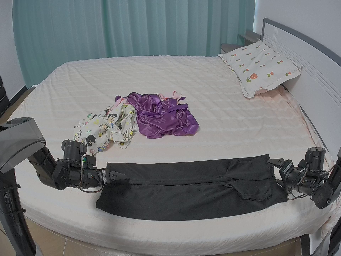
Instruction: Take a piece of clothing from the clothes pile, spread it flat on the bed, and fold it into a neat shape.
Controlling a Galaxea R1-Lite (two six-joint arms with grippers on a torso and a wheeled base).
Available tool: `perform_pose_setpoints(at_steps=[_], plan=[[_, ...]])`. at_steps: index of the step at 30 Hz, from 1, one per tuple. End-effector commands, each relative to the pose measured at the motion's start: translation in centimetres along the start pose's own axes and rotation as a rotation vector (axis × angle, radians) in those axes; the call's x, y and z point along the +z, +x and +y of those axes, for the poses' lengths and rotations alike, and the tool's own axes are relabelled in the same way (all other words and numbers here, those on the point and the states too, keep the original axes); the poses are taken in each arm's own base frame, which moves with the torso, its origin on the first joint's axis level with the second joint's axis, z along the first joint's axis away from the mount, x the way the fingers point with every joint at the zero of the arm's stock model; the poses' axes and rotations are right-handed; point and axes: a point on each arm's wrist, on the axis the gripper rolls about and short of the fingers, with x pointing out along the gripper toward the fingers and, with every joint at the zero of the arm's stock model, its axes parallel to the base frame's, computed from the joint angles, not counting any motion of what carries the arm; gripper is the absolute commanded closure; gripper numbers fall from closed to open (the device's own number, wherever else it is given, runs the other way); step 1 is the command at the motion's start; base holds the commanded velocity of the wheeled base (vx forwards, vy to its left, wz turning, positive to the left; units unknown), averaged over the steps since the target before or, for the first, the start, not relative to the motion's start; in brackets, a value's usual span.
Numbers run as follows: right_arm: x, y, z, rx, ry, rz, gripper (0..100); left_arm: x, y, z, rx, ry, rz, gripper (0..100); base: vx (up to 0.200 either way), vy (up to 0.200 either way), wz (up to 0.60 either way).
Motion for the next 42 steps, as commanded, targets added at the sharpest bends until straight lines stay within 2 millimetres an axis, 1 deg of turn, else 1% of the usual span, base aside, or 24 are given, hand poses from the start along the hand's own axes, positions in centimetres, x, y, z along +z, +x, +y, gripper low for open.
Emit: perform_pose_setpoints(at_steps=[1,2,3,8,11,13,16,20,24,28,30,33,35,37,38,39,41,42], plan=[[-0.1,0.2,-0.2,-0.011,0.001,0.007,0,-0.3,0.5,0.4,0.000,0.006,0.015,0,0.000,0.000,0.00],[-0.2,0.3,-0.3,-0.013,0.001,0.009,0,-0.3,0.5,0.4,-0.005,0.012,0.018,0,0.000,0.000,0.00],[-0.2,0.3,-0.3,-0.011,0.001,0.010,0,-0.3,0.4,0.4,-0.015,0.012,0.020,100,0.000,0.000,0.00],[-0.1,0.4,-0.3,-0.002,0.001,-0.002,0,-0.6,0.3,0.5,-0.022,0.009,0.030,100,0.000,0.000,0.00],[-0.1,0.5,-0.4,-0.006,0.001,0.001,0,-1.1,0.0,1.0,-0.034,0.029,0.049,100,0.000,0.000,0.00],[-0.2,0.4,-0.4,-0.007,0.001,0.002,0,-1.2,-0.3,1.3,-0.036,0.060,0.050,100,0.000,0.000,0.00],[-0.2,0.4,-0.4,-0.007,0.003,0.002,0,-1.2,-0.4,1.5,-0.032,0.060,0.050,100,0.000,0.000,0.00],[-0.2,0.5,-0.5,-0.011,0.003,0.004,0,-0.8,-0.8,1.9,-0.023,0.046,0.031,100,0.000,0.000,0.00],[-0.2,0.5,-0.5,-0.011,0.003,0.004,0,0.3,-2.2,2.4,-0.008,-0.012,-0.024,100,0.000,0.000,0.00],[-0.2,0.5,-0.5,-0.012,0.005,0.005,0,1.0,-4.1,3.4,0.018,-0.060,-0.074,100,0.000,0.000,0.00],[-0.2,0.5,-0.5,-0.012,0.005,0.005,0,1.2,-4.7,3.8,0.025,-0.069,-0.090,100,0.000,0.000,0.00],[-0.2,0.5,-0.5,-0.011,0.005,0.004,0,1.6,-6.8,5.0,0.028,-0.105,-0.129,100,0.000,0.000,0.00],[-0.2,0.5,-0.5,-0.012,0.005,0.005,0,1.8,-7.5,5.3,0.026,-0.118,-0.141,100,0.000,0.000,0.00],[-0.2,0.5,-0.5,-0.011,0.005,0.004,0,2.2,-10.0,6.4,0.018,-0.159,-0.177,100,0.000,0.000,0.00],[-0.2,0.5,-0.5,-0.012,0.005,0.005,0,2.3,-10.4,6.6,0.016,-0.164,-0.182,100,0.000,0.000,0.00],[-0.2,0.5,-0.6,-0.013,0.005,0.006,0,2.5,-12.1,7.1,0.004,-0.189,-0.205,100,0.000,0.000,0.00],[-0.2,0.5,-0.5,-0.012,0.005,0.005,0,2.5,-12.3,7.2,0.004,-0.192,-0.207,100,0.000,0.000,0.00],[-0.2,0.5,-0.6,-0.012,0.007,0.005,0,3.4,-15.0,8.0,0.005,-0.224,-0.253,100,0.000,0.000,0.00]])
